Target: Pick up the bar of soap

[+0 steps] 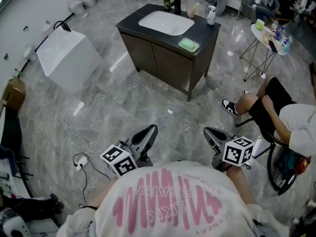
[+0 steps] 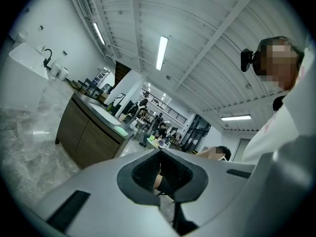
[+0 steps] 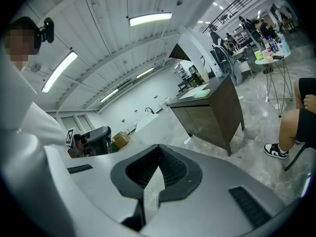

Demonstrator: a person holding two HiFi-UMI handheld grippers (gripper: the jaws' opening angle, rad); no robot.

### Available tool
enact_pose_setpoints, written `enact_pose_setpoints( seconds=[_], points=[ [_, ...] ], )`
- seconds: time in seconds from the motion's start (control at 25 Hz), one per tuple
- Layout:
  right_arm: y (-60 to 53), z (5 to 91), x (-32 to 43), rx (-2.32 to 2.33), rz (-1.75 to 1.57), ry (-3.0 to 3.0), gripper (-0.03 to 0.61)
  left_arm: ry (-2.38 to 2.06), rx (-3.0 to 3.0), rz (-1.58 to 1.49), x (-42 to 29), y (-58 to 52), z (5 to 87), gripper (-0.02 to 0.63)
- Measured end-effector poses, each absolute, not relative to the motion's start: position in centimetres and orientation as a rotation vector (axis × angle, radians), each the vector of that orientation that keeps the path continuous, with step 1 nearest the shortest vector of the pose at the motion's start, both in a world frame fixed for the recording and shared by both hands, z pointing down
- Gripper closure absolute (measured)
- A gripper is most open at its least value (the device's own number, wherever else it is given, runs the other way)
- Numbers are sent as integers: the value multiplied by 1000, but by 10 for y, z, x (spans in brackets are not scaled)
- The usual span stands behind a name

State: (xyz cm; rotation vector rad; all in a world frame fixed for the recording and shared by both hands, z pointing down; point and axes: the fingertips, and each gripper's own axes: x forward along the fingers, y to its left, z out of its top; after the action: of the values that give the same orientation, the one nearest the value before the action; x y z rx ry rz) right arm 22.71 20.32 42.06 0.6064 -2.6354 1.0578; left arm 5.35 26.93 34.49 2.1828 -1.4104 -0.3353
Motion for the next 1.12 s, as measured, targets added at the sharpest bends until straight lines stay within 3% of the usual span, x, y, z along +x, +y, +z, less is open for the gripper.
enact_pose_setpoints(
  seconds=[1.12],
  points=[
    [143, 422, 229, 699, 1025, -2605, 568, -1293, 2215, -275, 80, 221, 361, 604]
  ],
)
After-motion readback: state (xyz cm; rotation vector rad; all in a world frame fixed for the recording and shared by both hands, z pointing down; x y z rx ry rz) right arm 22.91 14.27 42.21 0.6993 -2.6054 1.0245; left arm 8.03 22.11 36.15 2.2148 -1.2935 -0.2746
